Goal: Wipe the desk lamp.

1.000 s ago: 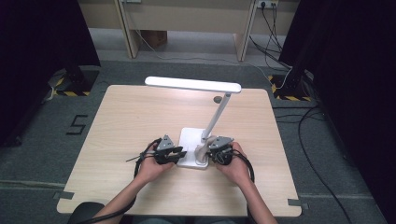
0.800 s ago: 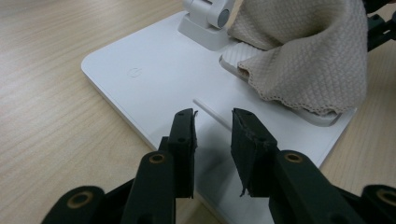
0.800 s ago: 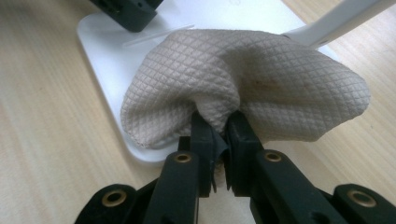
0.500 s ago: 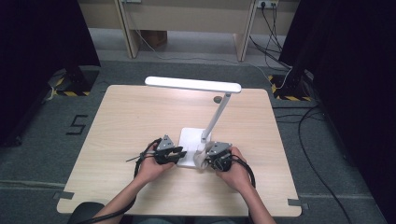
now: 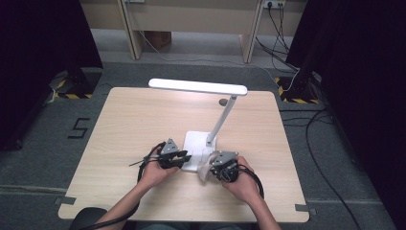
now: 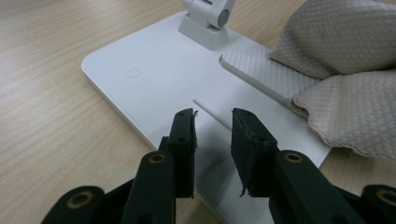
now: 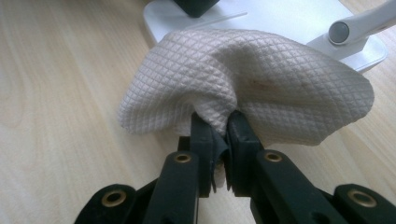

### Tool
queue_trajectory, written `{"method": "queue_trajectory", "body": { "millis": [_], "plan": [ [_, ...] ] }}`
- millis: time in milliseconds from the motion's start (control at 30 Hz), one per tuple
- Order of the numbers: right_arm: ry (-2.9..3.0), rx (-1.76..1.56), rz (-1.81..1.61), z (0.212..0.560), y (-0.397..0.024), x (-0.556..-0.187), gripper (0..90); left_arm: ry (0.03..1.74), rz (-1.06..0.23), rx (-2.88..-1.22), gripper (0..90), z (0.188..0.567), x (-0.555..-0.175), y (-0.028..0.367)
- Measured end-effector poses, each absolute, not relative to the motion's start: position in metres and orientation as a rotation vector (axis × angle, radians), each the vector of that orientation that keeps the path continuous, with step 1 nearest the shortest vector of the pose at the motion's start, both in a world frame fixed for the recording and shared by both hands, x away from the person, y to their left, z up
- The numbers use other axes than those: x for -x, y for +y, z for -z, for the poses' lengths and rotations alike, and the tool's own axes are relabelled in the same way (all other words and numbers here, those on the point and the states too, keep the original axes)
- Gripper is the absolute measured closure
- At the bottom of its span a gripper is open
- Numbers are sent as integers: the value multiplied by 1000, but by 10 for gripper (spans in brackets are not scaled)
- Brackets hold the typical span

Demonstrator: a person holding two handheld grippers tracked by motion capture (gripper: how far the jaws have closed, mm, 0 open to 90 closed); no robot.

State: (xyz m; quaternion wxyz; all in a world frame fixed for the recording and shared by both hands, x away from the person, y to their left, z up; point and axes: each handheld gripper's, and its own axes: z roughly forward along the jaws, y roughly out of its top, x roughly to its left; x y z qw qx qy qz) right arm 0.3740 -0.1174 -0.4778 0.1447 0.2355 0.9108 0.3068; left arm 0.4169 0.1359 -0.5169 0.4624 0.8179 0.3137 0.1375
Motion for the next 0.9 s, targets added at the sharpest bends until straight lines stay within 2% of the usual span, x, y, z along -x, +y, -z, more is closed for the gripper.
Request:
{"method": "queue_trajectory", "body": {
  "millis": [267, 600, 900],
  "plan": [
    [2531, -672, -938, 463, -105, -386, 834, 772, -338, -2010, 693, 517, -417, 136],
    [2486, -699, -855, 477, -88, -422, 829, 770, -336, -2010, 693, 517, -417, 136],
    [2530, -711, -825, 478, -87, -424, 835, 769, -337, -2012, 693, 517, -417, 136]
  ]
}}
